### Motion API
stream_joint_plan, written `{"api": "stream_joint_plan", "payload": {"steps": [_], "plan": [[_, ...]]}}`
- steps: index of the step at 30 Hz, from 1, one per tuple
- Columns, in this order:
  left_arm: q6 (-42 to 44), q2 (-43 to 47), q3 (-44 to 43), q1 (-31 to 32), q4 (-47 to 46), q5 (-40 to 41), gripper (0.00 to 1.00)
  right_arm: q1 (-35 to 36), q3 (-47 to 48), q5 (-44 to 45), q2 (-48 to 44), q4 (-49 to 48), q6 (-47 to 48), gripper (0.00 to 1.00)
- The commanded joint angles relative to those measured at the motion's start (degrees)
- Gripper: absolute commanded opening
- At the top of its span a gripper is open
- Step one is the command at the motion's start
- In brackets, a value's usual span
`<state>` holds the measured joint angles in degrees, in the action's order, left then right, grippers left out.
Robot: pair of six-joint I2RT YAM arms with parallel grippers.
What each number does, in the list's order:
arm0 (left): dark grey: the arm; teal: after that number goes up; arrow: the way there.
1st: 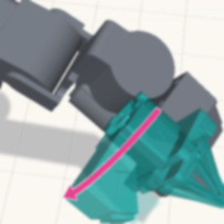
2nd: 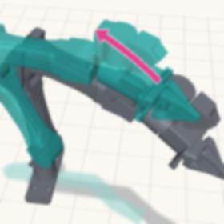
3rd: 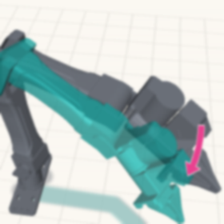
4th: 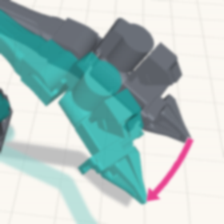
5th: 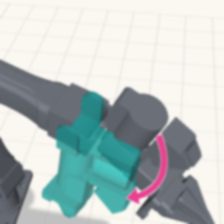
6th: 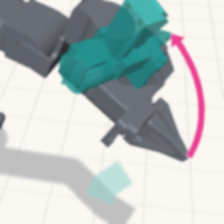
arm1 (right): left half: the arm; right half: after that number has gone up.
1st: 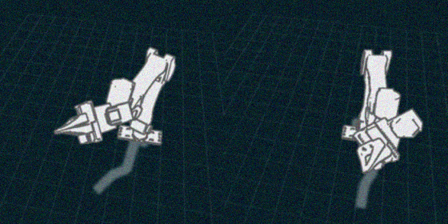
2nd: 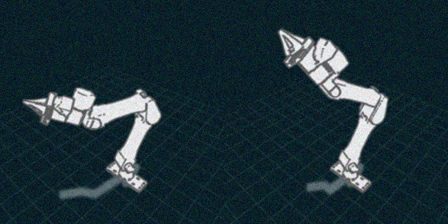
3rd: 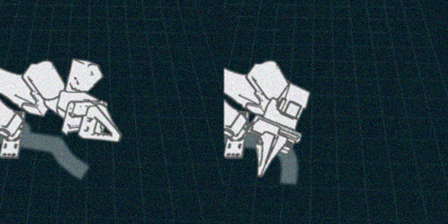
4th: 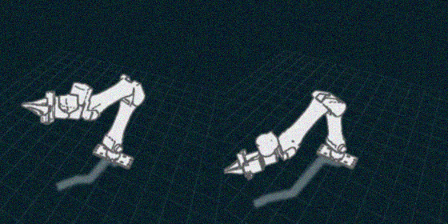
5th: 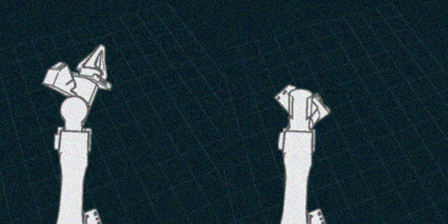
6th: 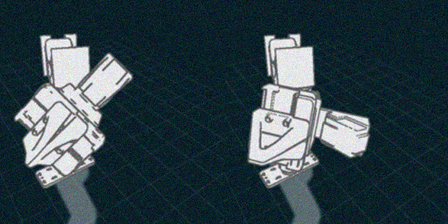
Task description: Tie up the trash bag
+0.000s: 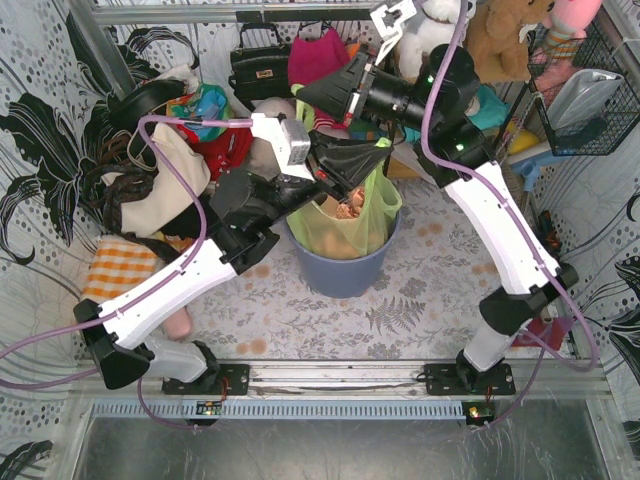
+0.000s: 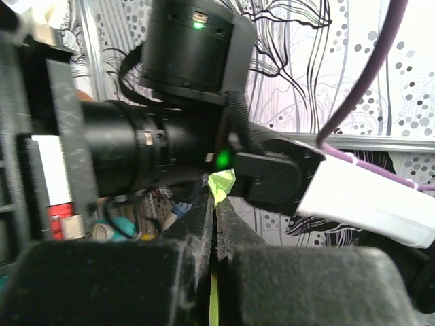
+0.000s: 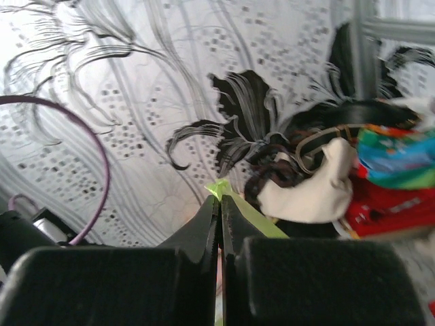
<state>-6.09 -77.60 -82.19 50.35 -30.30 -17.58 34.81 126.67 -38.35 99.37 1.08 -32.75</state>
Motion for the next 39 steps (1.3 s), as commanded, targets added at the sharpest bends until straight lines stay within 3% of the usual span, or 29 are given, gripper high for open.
{"api": "stream_joint_plan", "payload": {"steps": [1, 20, 32, 39], "plan": [[1.58, 3.46, 2.34, 0.00, -5.22, 3.88, 0.05, 0.10, -5.63, 13.97, -8.26, 6.19, 4.08, 0.00], [1.58, 7.10, 8.36, -0.02, -10.02, 9.05, 0.06, 0.09, -29.11, 28.99, -28.58, 8.39, -2.77, 0.00], [1.86, 7.80, 9.98, -0.03, -11.31, 14.84, 0.05, 2.79, -35.88, 26.04, -35.95, 1.96, -2.65, 0.00], [2.04, 7.52, 9.64, -0.07, -10.92, 16.92, 0.05, 5.58, -36.32, 18.70, -36.61, 0.82, -0.76, 0.00]]}}
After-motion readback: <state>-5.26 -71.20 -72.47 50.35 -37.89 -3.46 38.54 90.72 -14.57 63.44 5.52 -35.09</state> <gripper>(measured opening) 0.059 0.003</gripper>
